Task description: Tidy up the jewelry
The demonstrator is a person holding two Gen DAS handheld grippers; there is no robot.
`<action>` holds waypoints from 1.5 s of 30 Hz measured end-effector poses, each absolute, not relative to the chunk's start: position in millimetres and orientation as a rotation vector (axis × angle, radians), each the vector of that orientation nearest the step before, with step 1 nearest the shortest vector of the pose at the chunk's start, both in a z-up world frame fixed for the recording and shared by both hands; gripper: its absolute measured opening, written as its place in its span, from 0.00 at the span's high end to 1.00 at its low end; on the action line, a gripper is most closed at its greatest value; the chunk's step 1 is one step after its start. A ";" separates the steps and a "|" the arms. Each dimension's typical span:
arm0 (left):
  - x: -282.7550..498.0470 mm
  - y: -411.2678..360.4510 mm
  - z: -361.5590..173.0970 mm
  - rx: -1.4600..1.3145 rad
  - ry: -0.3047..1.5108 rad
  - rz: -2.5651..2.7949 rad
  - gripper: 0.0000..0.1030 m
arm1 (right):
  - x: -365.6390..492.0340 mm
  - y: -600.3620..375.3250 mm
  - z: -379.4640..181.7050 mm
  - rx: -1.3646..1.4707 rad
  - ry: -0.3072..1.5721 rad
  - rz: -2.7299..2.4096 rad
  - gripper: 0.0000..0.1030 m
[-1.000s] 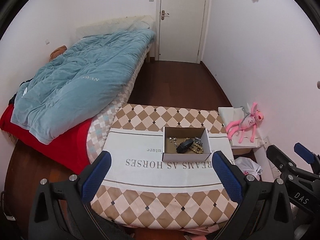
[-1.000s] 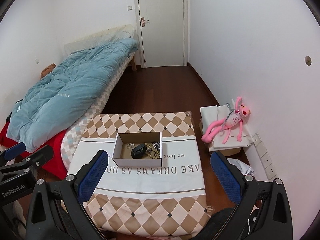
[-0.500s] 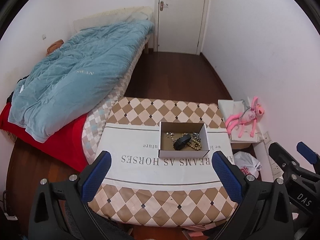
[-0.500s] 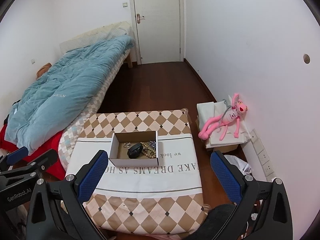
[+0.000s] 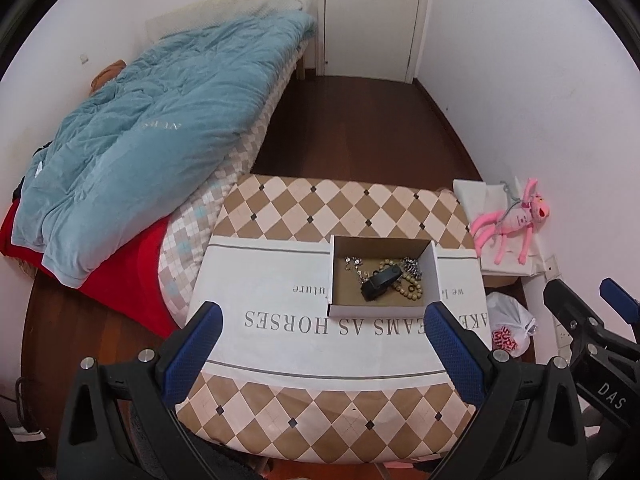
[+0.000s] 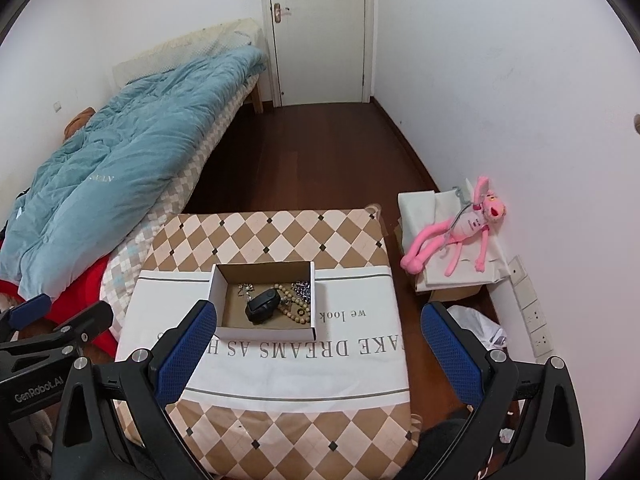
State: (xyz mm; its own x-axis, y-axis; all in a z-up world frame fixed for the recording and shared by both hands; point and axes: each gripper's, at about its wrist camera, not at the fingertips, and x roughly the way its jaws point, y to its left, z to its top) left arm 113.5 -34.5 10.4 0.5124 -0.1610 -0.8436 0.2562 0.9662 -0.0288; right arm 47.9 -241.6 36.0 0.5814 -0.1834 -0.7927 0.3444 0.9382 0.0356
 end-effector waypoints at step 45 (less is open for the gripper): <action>136.6 -34.1 -22.0 0.149 1.064 -0.238 0.00 | 82.9 -241.5 -8.1 0.169 1.079 -0.273 0.00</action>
